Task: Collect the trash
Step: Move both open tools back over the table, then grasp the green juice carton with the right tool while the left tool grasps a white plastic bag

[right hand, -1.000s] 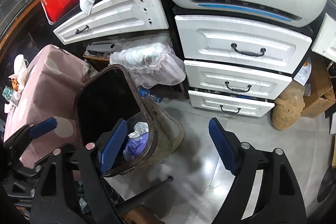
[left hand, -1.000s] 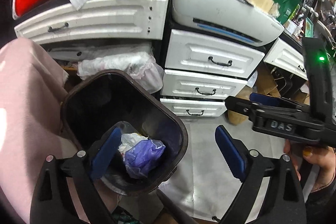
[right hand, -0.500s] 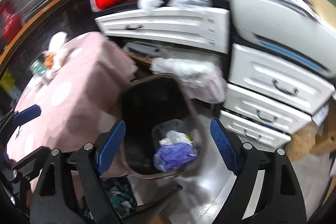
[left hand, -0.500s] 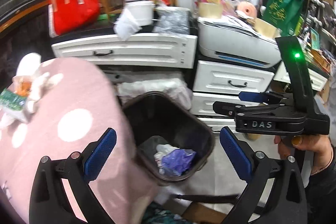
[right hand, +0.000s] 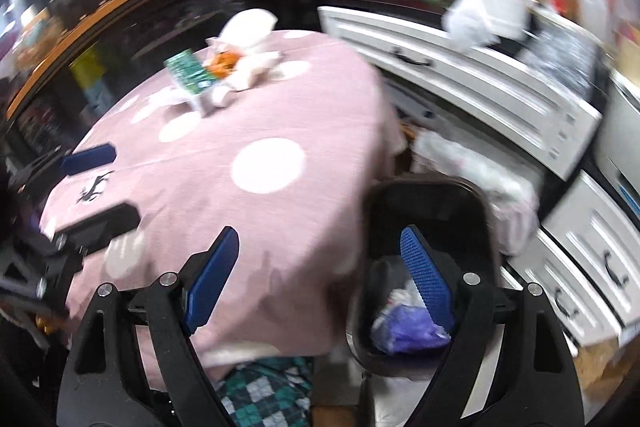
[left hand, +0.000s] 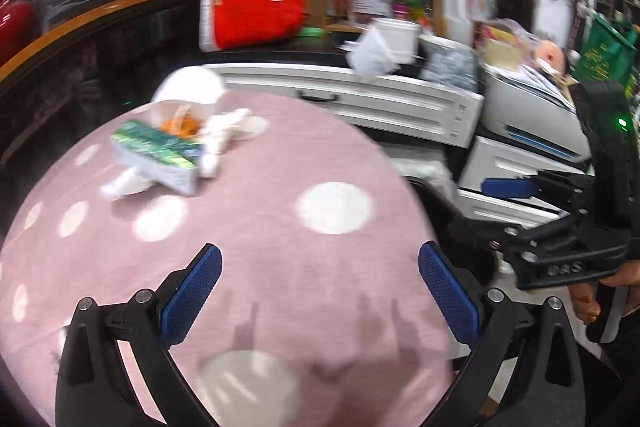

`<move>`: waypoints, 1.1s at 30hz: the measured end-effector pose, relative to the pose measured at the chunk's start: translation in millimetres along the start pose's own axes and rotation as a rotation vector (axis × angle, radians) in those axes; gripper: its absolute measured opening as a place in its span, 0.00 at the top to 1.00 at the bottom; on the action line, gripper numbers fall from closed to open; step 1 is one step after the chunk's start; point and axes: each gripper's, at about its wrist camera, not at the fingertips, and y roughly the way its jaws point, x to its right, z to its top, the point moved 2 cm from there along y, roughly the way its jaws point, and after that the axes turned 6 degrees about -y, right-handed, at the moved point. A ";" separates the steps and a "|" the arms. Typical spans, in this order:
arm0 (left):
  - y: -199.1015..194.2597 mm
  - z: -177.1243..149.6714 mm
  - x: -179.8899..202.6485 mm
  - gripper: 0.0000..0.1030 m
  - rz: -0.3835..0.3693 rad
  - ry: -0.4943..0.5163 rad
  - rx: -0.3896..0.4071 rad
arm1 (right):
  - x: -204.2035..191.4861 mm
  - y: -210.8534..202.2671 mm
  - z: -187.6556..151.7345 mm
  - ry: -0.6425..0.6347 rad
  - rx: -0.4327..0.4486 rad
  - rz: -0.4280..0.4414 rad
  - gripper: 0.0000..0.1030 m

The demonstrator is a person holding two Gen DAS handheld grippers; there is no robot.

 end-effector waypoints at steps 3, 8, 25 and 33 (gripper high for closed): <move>-3.7 -0.5 -28.0 0.06 0.042 -0.034 0.002 | -18.6 9.0 11.1 -0.043 -0.001 0.042 0.20; -8.4 -2.8 -70.6 0.06 0.119 -0.047 0.015 | -45.4 26.0 31.5 -0.102 -0.008 0.112 0.20; -6.1 -3.3 -159.2 0.06 0.189 -0.101 -0.024 | -122.0 113.3 135.4 -0.388 -0.041 0.203 0.34; 4.6 3.4 -167.5 0.06 0.181 -0.088 -0.038 | -133.4 161.5 173.1 -0.513 -0.071 0.124 0.39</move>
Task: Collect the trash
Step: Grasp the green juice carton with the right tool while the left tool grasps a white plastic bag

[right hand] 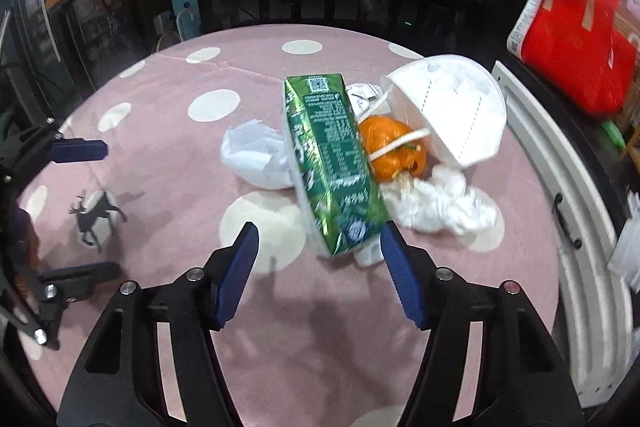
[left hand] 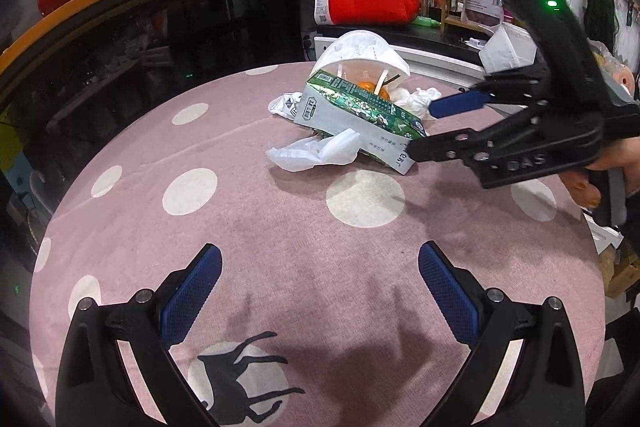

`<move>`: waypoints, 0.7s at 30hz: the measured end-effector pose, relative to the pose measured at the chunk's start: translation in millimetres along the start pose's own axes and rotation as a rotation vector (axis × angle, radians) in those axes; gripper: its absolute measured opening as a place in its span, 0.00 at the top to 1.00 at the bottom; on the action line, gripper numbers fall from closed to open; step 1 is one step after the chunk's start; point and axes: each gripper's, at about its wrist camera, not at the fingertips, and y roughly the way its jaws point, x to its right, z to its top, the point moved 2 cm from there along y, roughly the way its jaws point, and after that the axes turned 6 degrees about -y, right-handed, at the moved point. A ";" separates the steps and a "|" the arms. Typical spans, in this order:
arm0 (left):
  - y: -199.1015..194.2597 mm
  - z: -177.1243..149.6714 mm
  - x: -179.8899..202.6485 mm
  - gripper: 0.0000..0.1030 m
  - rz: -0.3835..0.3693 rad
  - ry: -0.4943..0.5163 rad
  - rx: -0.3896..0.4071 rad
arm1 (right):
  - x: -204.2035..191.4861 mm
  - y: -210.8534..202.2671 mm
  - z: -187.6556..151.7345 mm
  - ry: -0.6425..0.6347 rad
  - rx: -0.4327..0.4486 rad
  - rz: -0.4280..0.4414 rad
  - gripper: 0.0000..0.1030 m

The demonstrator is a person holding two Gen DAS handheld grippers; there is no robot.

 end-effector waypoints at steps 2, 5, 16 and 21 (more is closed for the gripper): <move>2.9 2.2 -0.7 0.06 -0.006 0.003 -0.003 | 3.0 6.8 5.3 -0.011 -0.006 0.001 0.39; 7.8 5.1 -3.2 0.06 -0.011 0.006 -0.008 | 8.0 21.9 13.1 -0.030 -0.033 0.013 0.42; 20.9 11.0 -10.6 0.06 -0.019 -0.006 -0.026 | 10.3 64.2 20.9 -0.023 -0.083 0.058 0.48; 24.7 12.0 -11.2 0.06 -0.017 -0.005 -0.031 | 9.8 58.9 19.8 0.017 -0.049 0.068 0.52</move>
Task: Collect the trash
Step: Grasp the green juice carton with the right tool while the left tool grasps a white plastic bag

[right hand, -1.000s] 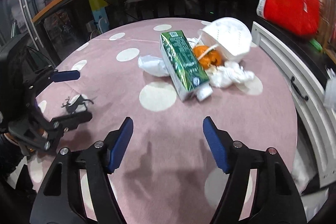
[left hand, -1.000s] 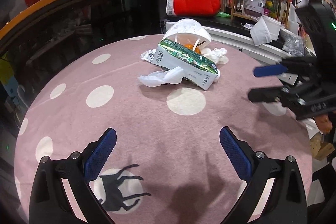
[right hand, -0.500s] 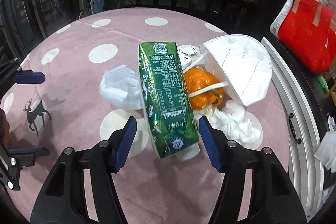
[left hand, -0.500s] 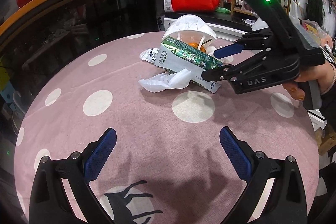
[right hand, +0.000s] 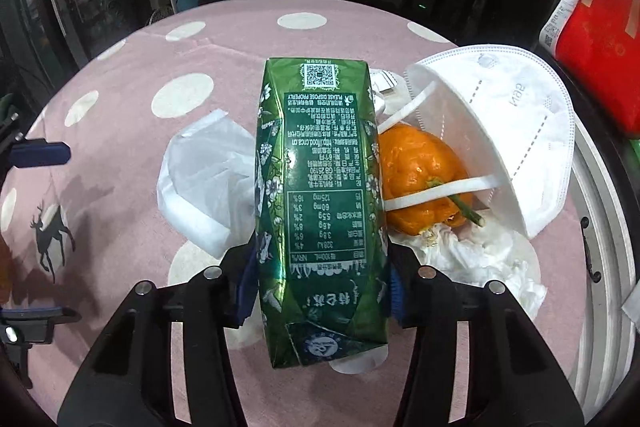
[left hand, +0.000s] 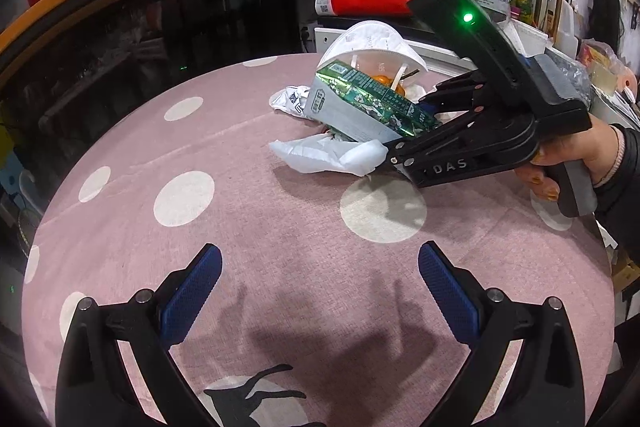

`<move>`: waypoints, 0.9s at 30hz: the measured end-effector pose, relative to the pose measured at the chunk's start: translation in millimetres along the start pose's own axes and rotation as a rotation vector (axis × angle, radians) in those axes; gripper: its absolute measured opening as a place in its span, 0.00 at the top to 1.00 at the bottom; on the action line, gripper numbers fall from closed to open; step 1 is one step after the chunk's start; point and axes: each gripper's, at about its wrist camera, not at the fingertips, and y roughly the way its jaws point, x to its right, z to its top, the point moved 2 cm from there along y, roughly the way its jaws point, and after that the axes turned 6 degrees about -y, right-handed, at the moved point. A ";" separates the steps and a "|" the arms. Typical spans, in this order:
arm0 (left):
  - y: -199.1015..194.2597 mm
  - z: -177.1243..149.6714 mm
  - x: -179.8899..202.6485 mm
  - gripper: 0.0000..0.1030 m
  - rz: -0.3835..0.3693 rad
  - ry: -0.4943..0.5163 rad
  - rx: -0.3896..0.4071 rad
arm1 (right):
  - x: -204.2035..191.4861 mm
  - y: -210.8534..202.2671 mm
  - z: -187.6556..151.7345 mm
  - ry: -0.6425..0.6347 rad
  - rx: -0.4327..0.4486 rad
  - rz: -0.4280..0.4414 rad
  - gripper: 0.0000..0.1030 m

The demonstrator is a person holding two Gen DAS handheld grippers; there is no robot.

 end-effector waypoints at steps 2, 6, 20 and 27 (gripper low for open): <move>1.4 1.1 -0.4 0.06 -0.001 0.000 -0.001 | -0.3 -10.9 -2.9 0.018 0.024 -0.006 0.52; 5.6 5.3 -1.5 0.06 0.005 -0.002 0.005 | -0.8 -36.2 -12.8 0.040 0.062 -0.008 0.53; 63.6 46.3 10.6 0.25 0.062 0.085 -0.017 | 7.8 -102.9 -77.5 0.198 0.129 -0.002 0.52; 77.5 45.4 15.7 0.93 0.066 0.046 -0.045 | 2.9 -122.3 -108.7 0.247 0.156 -0.017 0.52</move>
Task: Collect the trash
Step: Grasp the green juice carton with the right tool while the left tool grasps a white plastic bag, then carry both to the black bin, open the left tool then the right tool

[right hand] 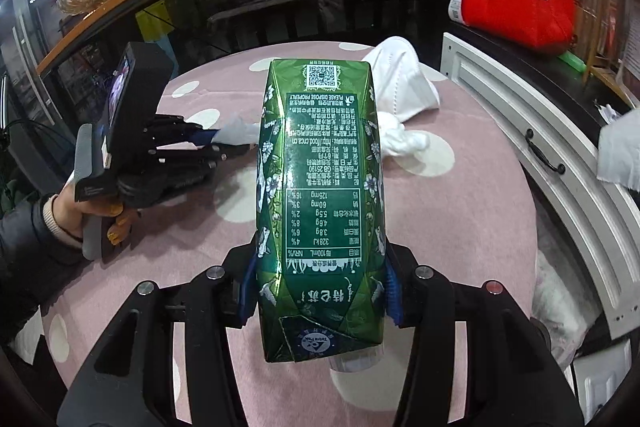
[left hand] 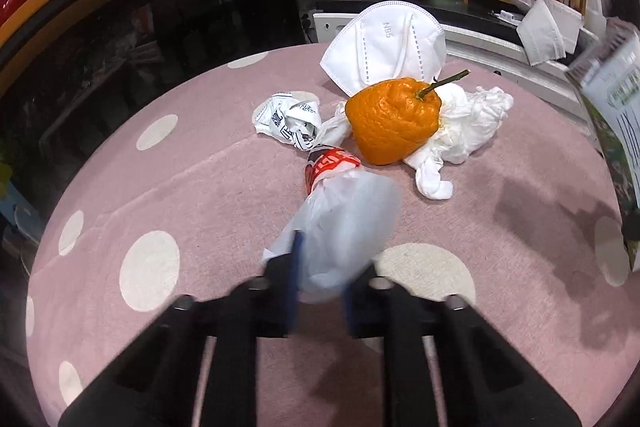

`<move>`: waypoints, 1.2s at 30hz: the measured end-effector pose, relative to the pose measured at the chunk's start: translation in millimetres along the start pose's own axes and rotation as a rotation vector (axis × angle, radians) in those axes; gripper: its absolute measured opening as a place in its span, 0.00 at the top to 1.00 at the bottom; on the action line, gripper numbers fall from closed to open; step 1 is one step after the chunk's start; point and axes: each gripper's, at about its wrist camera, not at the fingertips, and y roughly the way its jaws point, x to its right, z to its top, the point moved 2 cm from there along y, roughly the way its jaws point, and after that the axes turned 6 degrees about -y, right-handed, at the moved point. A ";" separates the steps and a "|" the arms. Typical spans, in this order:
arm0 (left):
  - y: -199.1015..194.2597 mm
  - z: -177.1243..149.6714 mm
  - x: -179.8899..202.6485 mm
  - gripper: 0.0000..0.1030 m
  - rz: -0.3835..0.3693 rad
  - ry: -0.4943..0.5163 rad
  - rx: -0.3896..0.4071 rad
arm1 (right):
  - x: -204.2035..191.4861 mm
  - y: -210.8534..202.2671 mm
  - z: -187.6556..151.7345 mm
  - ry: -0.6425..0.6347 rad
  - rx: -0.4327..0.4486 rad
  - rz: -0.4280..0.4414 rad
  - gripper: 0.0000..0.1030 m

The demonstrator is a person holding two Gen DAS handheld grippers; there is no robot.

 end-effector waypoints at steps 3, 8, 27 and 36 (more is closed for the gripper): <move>-11.0 -3.0 1.1 0.96 -0.012 -0.021 0.022 | 1.2 -9.4 -11.0 0.019 0.013 -0.014 0.52; -44.1 -14.2 6.4 0.97 -0.033 -0.037 0.076 | 2.9 -26.1 -30.4 0.065 0.037 -0.006 0.52; -152.0 -64.8 89.7 0.97 -0.263 -0.045 0.180 | 29.6 -120.0 -118.8 0.234 0.105 -0.120 0.52; -145.0 -72.3 201.5 0.97 -0.448 0.061 0.089 | 72.8 -173.9 -173.4 0.354 0.126 -0.290 0.52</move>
